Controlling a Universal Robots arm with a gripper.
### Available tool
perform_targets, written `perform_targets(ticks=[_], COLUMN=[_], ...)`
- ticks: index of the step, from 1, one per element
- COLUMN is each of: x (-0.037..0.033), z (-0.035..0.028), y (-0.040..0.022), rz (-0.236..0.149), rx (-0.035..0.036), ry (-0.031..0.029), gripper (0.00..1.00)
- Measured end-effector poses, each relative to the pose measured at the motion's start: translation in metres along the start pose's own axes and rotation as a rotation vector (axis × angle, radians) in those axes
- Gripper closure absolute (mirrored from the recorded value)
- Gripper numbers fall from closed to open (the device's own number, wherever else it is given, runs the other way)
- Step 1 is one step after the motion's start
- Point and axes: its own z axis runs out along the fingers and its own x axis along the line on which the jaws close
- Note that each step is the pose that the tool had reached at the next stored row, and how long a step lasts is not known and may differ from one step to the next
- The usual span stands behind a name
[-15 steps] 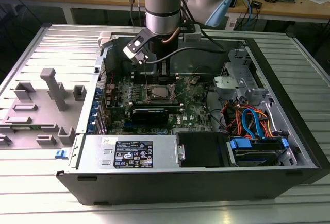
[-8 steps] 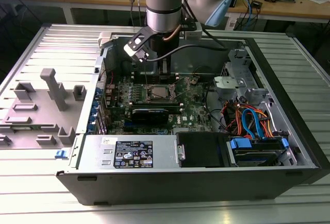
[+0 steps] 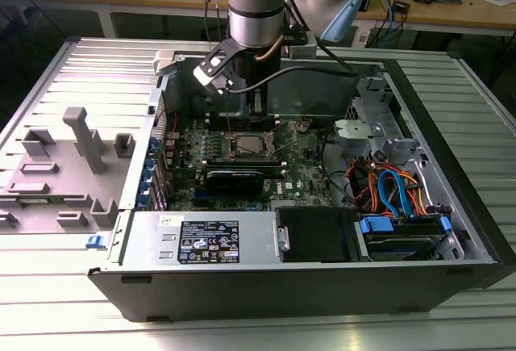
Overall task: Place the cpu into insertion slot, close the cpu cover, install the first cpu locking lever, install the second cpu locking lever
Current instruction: 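Close the cpu cover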
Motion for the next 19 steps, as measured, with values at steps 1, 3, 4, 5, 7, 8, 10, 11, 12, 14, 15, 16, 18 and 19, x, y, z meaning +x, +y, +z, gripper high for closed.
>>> perform_targets(ticks=[1, 3, 4, 5, 7, 8, 10, 11, 12, 14, 15, 16, 18, 19], x=[0.0, 0.0, -0.0001, 0.0, 0.0, -0.0001, 0.0, 0.0, 0.0, 0.0, 0.0, -0.0001, -0.0001, -0.0001], z=[-0.0001, -0.0001, -0.0001, 0.0, 0.0001, 0.0001, 0.0001, 0.0001, 0.0001, -0.0005, -0.0013, -0.0028, -0.0054, -0.0058], y=[0.0, 0.0004, 0.001, 0.0014, 0.0026, 0.0028, 0.0029, 0.003, 0.003, 0.0031, 0.0031, 0.0031, 0.0033, 0.0034], rz=[0.0, 0.0, 0.0, 0.0, 0.0, 0.0, 0.0, 0.0, 0.0, 0.0, 0.0, 0.0, 0.0, 0.0], rx=[0.0001, 0.0001, 0.0001, 0.0001, 0.0001, 0.0001, 0.0001, 0.0001, 0.0001, 0.0, 0.0, 0.0, 0.0, 0.0], ry=[-0.0001, -0.0001, -0.0002, -0.0001, -0.0001, -0.0001, -0.0001, -0.0001, -0.0001, 0.0001, 0.0006, 0.0009, 0.001, 0.001], gripper=[0.89, 0.89, 0.89, 0.89, 0.89, 0.89, 0.89, 0.89, 0.89, 0.89, 0.89, 0.89, 0.89, 0.89])
